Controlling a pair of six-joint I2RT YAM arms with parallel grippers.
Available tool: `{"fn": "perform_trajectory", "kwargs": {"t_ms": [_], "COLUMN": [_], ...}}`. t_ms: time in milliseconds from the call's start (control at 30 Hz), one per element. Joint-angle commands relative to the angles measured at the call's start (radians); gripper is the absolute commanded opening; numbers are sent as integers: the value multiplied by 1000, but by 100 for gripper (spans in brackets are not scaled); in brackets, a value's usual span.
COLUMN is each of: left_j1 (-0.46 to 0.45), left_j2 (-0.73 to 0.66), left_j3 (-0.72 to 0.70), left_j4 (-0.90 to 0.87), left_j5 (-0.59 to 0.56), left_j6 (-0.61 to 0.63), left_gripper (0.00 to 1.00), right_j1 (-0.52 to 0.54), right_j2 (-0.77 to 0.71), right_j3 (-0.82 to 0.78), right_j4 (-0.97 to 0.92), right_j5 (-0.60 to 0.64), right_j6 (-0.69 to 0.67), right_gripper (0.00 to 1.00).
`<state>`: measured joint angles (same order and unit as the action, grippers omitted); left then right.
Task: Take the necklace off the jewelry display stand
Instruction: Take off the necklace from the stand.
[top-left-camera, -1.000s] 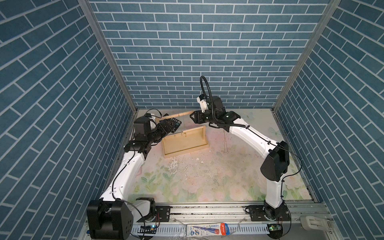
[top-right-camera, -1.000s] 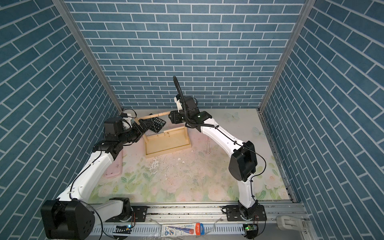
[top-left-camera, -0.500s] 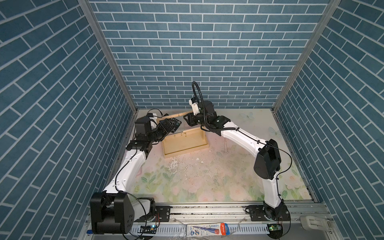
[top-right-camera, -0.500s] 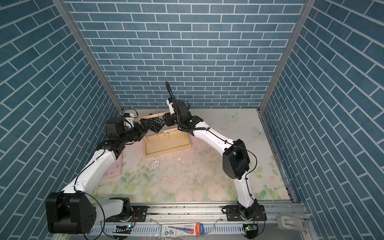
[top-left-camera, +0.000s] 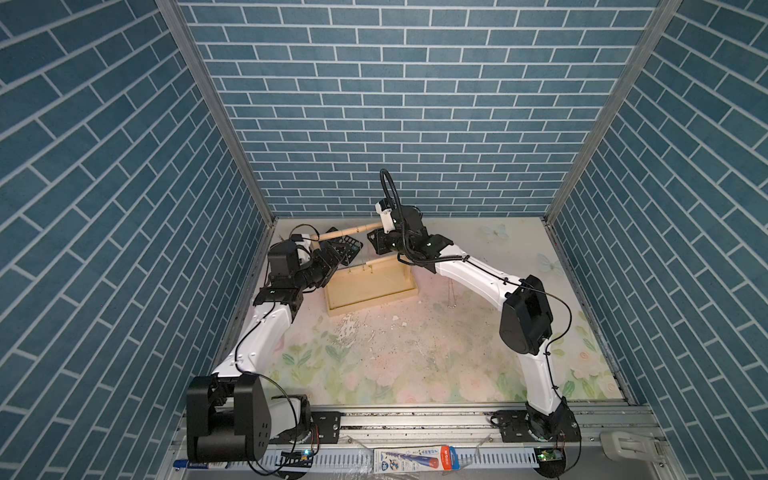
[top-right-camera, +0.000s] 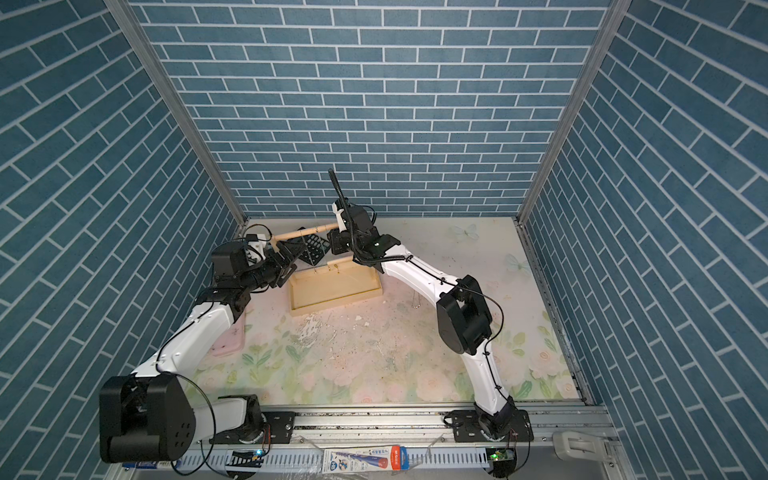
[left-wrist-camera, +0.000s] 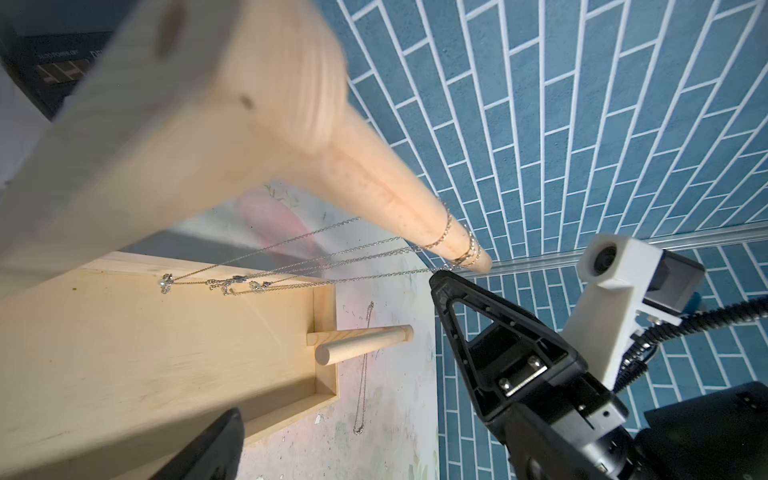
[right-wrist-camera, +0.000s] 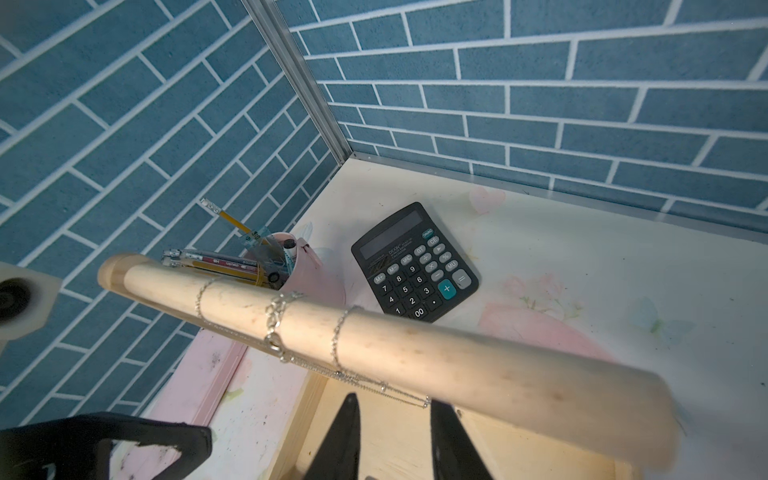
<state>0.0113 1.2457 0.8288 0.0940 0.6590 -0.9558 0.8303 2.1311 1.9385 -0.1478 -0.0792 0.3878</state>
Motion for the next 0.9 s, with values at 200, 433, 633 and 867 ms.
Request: {"fn": "perform_trajectory", "kwargs": {"t_ms": [200,433,633,867], "left_j1": [15,19,21,21], "left_j2": [6,8,8,11], "left_j3": [-3,-5,-5,-7], "left_j4": [33,33,33,31], "left_j5": [27,27,28,30], "left_j6": [-11,-13,-15,-17], "left_gripper": [100,99,99,99], "right_j1": [9,23,29,30], "right_j2": [46,55,55,55], "right_j3": [66,76,77,87], "right_j4": [21,23,28,30], "right_j5": [-1,-2,22,63], "right_j6": [14,15,25,40], "right_gripper": [23,21,17,11]}}
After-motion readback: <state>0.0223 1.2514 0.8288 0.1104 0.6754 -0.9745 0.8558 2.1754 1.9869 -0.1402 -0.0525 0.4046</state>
